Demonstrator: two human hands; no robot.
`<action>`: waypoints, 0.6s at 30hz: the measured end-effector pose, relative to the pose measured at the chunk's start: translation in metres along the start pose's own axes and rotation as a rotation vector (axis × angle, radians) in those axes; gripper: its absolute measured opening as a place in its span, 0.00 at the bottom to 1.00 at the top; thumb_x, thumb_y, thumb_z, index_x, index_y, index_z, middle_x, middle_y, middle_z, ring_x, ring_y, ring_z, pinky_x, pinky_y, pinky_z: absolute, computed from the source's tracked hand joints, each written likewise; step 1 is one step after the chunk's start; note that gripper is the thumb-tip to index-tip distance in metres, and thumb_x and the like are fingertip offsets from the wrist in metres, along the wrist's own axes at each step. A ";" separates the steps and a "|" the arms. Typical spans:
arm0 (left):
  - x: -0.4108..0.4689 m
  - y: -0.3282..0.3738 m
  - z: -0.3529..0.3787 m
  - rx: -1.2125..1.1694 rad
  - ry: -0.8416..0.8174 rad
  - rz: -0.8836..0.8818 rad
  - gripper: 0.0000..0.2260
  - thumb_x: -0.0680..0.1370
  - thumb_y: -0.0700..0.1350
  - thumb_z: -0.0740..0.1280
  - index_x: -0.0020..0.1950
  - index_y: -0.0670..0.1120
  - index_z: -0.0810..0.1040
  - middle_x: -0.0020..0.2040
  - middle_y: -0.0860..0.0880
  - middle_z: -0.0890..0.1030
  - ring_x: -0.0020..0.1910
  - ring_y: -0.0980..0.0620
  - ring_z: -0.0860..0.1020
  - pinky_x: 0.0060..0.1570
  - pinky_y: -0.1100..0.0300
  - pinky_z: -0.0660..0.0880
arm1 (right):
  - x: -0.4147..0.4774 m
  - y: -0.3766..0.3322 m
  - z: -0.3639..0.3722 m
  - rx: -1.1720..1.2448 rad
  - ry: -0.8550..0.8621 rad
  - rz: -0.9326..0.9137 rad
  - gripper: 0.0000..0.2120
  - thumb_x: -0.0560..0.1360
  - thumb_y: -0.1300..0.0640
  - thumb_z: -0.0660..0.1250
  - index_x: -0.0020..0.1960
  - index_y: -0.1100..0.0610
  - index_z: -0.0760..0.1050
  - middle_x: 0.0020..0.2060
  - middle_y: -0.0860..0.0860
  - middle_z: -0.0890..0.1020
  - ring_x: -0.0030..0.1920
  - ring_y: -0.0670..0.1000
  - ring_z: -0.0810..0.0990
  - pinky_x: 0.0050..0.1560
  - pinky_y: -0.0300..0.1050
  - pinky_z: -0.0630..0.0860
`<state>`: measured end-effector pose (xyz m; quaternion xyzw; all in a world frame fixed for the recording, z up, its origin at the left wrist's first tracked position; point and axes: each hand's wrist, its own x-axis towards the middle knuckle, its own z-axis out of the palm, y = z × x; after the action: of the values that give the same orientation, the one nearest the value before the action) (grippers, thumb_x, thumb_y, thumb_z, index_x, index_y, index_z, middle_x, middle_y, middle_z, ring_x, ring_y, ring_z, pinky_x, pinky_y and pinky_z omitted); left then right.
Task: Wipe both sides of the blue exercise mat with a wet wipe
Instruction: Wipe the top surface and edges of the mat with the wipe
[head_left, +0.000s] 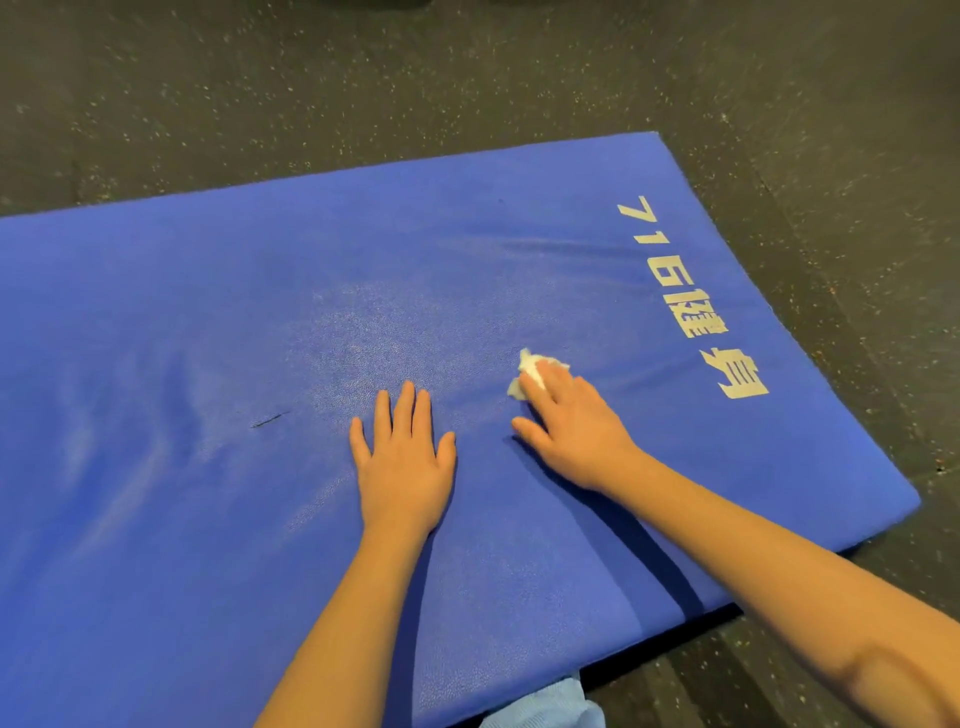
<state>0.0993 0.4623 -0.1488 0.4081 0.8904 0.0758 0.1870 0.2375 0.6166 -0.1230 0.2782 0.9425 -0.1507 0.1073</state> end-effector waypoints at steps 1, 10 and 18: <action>-0.001 0.000 0.001 0.000 0.010 0.006 0.34 0.76 0.61 0.38 0.79 0.49 0.54 0.80 0.51 0.51 0.79 0.48 0.46 0.75 0.43 0.43 | -0.003 -0.003 0.001 -0.014 -0.037 -0.098 0.37 0.74 0.36 0.43 0.77 0.56 0.53 0.76 0.51 0.56 0.74 0.54 0.56 0.69 0.49 0.59; 0.000 0.000 0.003 0.007 0.043 -0.001 0.36 0.75 0.61 0.39 0.78 0.48 0.60 0.79 0.50 0.57 0.79 0.47 0.51 0.74 0.42 0.46 | 0.044 0.009 -0.007 -0.016 0.003 -0.009 0.38 0.73 0.36 0.41 0.75 0.56 0.56 0.75 0.52 0.57 0.73 0.55 0.58 0.67 0.50 0.61; 0.003 0.002 -0.004 -0.046 0.026 -0.002 0.32 0.75 0.60 0.46 0.76 0.47 0.65 0.77 0.49 0.62 0.78 0.46 0.54 0.74 0.43 0.46 | 0.053 0.033 -0.020 -0.096 -0.006 0.055 0.33 0.77 0.39 0.42 0.76 0.55 0.54 0.76 0.51 0.55 0.75 0.53 0.55 0.69 0.50 0.57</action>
<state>0.0975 0.4661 -0.1453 0.4020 0.8911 0.1011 0.1850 0.2099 0.6762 -0.1270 0.2979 0.9404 -0.1030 0.1274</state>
